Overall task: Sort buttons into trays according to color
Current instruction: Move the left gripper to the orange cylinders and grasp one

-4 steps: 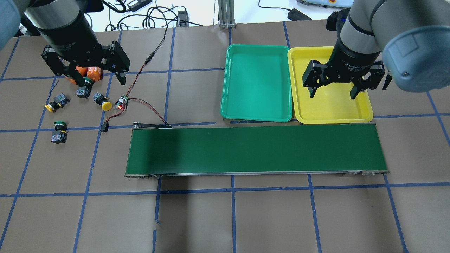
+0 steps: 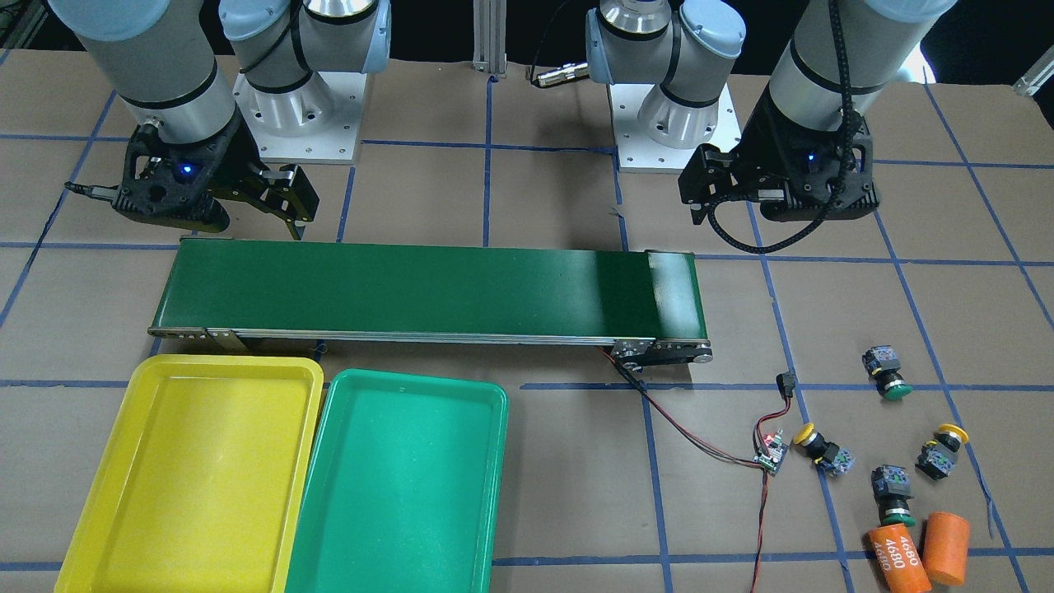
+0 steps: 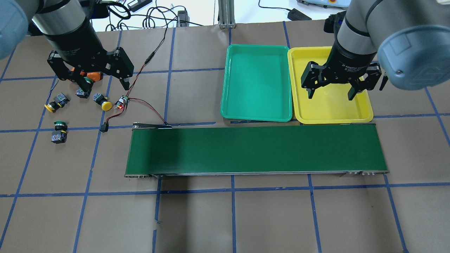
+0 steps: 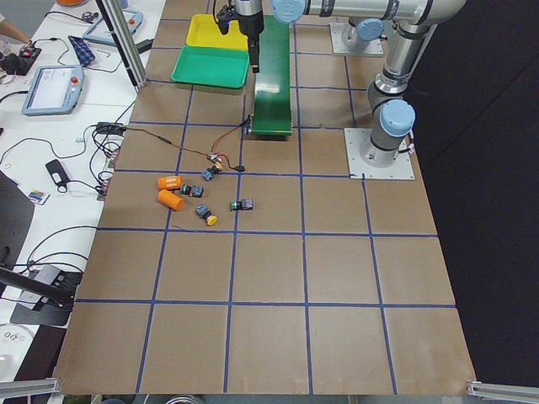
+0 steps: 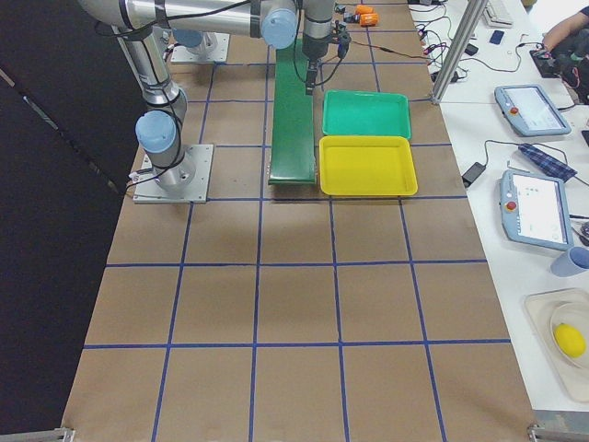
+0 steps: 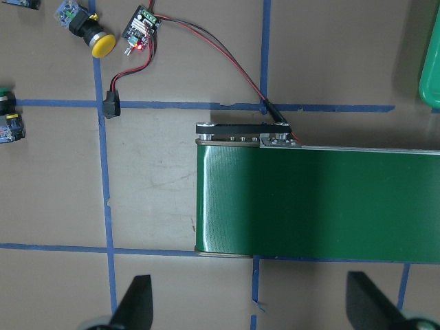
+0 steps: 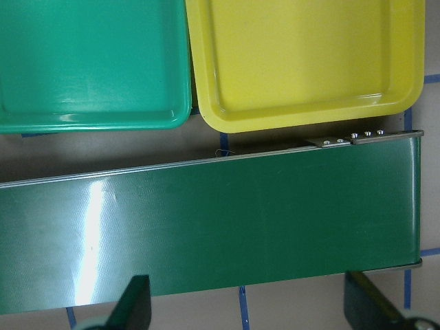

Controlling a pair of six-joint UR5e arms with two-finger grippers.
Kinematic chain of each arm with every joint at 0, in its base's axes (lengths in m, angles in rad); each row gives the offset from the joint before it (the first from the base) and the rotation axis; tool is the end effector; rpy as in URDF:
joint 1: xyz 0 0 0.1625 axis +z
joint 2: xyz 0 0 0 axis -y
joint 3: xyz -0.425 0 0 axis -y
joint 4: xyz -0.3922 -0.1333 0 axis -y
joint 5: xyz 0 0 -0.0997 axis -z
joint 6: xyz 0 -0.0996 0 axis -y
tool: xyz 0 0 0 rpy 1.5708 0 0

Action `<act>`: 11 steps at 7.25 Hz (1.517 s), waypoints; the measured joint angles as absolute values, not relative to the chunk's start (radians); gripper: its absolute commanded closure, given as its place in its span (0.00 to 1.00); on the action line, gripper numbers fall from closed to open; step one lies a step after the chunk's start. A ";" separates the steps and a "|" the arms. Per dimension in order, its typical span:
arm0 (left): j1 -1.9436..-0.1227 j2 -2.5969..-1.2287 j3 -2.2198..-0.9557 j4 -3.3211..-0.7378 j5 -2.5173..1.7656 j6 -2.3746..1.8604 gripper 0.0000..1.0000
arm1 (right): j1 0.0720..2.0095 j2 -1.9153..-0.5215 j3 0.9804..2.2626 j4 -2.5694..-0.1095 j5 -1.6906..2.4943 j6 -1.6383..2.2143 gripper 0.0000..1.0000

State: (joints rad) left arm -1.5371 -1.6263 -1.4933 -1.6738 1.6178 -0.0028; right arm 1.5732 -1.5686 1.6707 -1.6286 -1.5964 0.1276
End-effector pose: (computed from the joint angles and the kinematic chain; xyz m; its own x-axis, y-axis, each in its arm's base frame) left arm -0.1115 -0.5110 0.4882 -0.9984 -0.0326 -0.0471 -0.0364 0.9961 0.0808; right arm 0.1319 -0.4860 0.4436 -0.9918 0.1236 0.0310 0.1248 0.9913 0.0407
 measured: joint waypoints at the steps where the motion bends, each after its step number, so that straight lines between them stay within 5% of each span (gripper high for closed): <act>1: -1.532 -1.645 -1.490 -1.638 1.614 -0.003 0.00 | 1.571 -1.580 1.671 -1.623 -1.601 0.128 0.00; 8: -1.391 -2.080 -1.184 -1.524 1.606 0.128 0.00 | 1.566 -1.575 1.668 -1.626 -1.592 0.115 0.00; 11: -1.286 -2.246 -1.152 -1.328 1.608 0.246 0.00 | 1.567 -1.599 1.660 -1.628 -1.518 0.122 0.00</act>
State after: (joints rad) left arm -1.2863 -2.2456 -1.1520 -1.3284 1.6079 0.2455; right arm 1.5667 -1.5991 1.6595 -1.6276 -1.5181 0.1215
